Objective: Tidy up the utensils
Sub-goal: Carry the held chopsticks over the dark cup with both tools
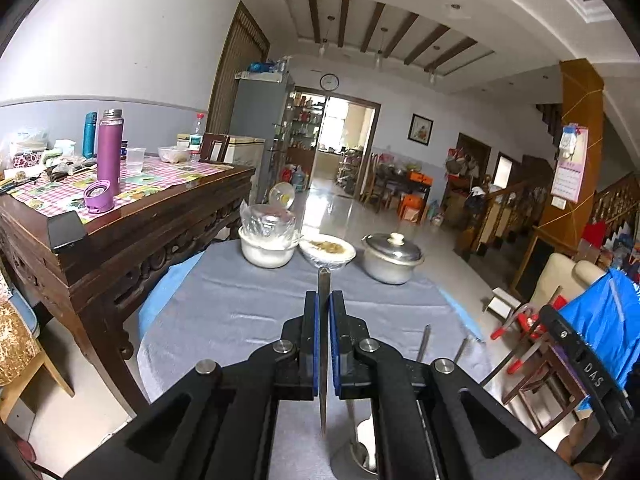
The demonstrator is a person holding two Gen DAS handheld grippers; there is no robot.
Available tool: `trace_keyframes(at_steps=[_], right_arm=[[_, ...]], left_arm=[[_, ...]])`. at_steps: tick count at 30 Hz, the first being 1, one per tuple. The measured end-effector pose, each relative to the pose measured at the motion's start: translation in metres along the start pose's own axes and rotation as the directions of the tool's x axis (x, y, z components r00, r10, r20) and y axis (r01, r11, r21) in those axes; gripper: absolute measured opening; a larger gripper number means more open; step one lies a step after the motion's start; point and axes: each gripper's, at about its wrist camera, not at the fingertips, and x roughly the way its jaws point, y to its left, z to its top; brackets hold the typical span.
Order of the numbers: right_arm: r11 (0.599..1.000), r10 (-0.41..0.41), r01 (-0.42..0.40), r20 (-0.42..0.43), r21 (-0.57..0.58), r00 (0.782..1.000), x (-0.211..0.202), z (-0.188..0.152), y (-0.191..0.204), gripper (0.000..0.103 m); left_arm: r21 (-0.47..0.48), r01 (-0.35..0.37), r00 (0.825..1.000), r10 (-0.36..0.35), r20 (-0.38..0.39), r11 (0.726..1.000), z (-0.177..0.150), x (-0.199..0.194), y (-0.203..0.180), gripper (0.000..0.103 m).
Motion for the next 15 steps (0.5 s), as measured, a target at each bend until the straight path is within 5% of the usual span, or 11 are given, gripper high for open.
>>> trace_keyframes(at_steps=[15], right_arm=[[1.0,0.0,0.002,0.051,-0.03,0.999,-0.013,0.0,0.009,0.006]], left_arm=[[-0.017,-0.001,1.0,0.001,0.005,1.0,0.002,-0.011,0.002,0.005]])
